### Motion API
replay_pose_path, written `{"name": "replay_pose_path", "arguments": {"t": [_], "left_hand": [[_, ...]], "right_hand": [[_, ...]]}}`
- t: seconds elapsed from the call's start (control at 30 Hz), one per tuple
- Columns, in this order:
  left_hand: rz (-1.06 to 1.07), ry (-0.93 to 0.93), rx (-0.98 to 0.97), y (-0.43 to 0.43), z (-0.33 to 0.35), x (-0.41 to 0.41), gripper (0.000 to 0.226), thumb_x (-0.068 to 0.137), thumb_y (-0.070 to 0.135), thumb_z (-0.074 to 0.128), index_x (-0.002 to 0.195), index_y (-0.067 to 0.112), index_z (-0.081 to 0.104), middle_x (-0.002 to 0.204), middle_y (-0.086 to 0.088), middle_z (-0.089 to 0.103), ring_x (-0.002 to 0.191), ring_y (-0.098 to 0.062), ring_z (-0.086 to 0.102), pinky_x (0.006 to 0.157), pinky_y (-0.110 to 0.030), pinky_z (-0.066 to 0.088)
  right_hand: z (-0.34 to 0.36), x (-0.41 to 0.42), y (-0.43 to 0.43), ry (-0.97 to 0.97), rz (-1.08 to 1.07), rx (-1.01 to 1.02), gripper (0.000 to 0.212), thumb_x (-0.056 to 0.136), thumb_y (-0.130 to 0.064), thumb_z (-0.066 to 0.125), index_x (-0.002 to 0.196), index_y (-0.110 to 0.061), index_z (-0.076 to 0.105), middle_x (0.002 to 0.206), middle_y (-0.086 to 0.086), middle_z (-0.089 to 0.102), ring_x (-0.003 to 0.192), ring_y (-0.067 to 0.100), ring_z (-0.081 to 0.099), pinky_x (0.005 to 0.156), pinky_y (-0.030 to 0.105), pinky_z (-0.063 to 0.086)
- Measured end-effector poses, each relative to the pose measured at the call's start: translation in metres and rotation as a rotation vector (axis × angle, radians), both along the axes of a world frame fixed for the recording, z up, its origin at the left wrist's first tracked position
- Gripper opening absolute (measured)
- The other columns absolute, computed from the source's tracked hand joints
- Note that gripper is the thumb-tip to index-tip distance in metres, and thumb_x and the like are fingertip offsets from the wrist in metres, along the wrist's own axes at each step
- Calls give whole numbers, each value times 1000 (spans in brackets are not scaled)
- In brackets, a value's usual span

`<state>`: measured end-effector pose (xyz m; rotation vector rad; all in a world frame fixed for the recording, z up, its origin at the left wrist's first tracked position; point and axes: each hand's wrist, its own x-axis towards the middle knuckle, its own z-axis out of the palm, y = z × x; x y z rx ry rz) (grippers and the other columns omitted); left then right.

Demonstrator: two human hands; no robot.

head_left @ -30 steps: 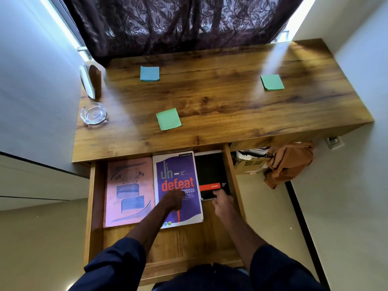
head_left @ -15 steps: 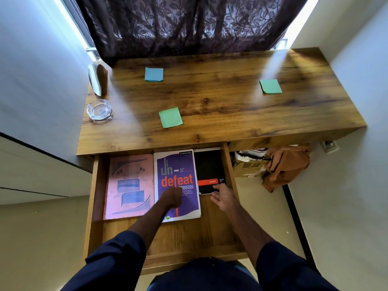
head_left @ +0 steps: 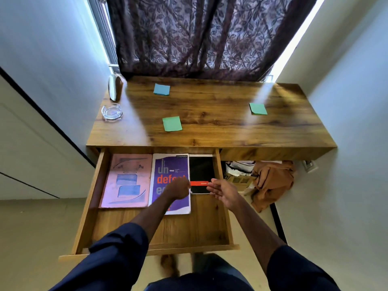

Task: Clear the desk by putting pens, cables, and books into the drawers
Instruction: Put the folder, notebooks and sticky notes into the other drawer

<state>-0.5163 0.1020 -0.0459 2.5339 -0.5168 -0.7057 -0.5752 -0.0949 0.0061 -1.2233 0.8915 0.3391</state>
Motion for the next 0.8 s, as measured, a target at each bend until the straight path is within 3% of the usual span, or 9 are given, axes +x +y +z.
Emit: {"name": "replay_pose_path", "arguments": {"t": [0.17,0.47,0.67,0.8], "left_hand": [[81,-36,-44,-17,18,-20,23,93,17,55,103,7,73,106,-12,72,98,-27,67,84,-37,55],[244,-114,-102,-100,74,-46,26,86,8,54,98,11,77,104,-6,76,98,-20,69,81,-23,48],[288,-153,-97,-176,84,-70,19,84,21,59,92,23,76,92,2,75,91,-15,71,81,-28,56],[286,-143,-145,-229,94,-81,20,86,16,59,96,19,76,99,2,76,96,-13,69,85,-27,55]], "right_hand": [[16,-9,-19,-51,116,-15,17,100,-15,56,112,-10,67,98,11,78,95,23,75,90,39,58],[59,-19,-88,-223,375,-56,23,96,-18,63,115,-5,68,100,12,77,98,28,74,84,39,58],[80,-52,-179,-280,384,-59,21,97,-14,60,115,-7,68,100,11,77,96,27,74,71,32,57],[82,-68,-235,-258,353,-69,22,95,-16,64,114,-8,70,97,10,78,85,23,74,67,31,55]]}}
